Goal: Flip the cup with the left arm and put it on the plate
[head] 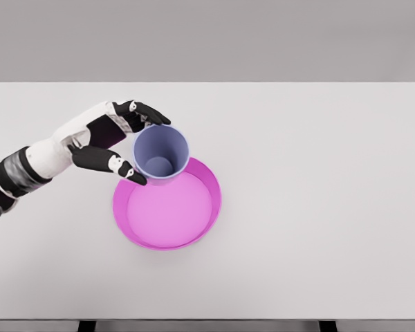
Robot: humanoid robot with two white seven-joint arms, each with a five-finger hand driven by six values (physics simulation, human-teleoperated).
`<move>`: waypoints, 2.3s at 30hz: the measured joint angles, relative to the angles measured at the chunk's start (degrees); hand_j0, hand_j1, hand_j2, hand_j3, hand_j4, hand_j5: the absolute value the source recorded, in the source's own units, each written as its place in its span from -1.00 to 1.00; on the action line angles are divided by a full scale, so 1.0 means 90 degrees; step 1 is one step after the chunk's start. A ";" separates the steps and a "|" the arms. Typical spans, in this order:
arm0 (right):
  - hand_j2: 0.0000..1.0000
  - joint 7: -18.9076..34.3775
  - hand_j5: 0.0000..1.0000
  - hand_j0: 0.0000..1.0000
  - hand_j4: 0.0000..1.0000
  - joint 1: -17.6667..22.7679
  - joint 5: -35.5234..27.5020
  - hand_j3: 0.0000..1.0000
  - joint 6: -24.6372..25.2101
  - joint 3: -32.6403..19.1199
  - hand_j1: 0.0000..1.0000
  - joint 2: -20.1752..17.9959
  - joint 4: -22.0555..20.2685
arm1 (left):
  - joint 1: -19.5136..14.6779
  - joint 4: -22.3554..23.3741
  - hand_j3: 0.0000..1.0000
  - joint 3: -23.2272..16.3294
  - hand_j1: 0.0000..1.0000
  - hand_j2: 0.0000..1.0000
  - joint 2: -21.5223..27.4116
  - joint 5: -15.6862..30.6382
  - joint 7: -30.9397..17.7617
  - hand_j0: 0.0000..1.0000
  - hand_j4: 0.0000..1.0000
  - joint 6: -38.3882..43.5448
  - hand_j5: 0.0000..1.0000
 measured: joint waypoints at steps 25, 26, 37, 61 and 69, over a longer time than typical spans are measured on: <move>1.00 0.0000 1.00 1.00 1.00 0.0010 0.0000 1.00 0.0000 0.0000 1.00 0.0000 0.0001 | 0.0303 0.1161 0.18 -0.0367 0.18 0.18 -0.0530 0.0617 0.0004 0.18 0.18 0.0472 0.18; 1.00 0.0000 1.00 1.00 1.00 0.0010 0.0000 1.00 0.0000 0.0000 1.00 0.0000 0.0001 | 0.0342 0.1174 0.18 -0.0374 0.18 0.18 -0.0531 0.0613 0.0003 0.18 0.18 0.0473 0.18; 1.00 0.0000 1.00 1.00 1.00 0.0000 0.0001 1.00 0.0000 0.0000 1.00 0.0000 0.0000 | 0.0381 0.1279 0.68 -0.0480 0.68 0.68 -0.0606 0.0440 0.0019 0.68 0.68 0.0488 0.68; 1.00 0.0000 1.00 1.00 1.00 0.0010 0.0000 1.00 0.0000 0.0000 1.00 0.0000 0.0000 | 0.0381 0.0777 1.00 0.0018 1.00 1.00 0.0179 0.0463 0.0004 1.00 1.00 0.0445 1.00; 1.00 0.0000 1.00 1.00 1.00 0.0000 0.0000 1.00 0.0000 0.0000 1.00 0.0000 0.0000 | 0.0449 0.0542 1.00 0.0844 1.00 1.00 0.1410 -0.1719 0.0023 1.00 1.00 -0.0894 1.00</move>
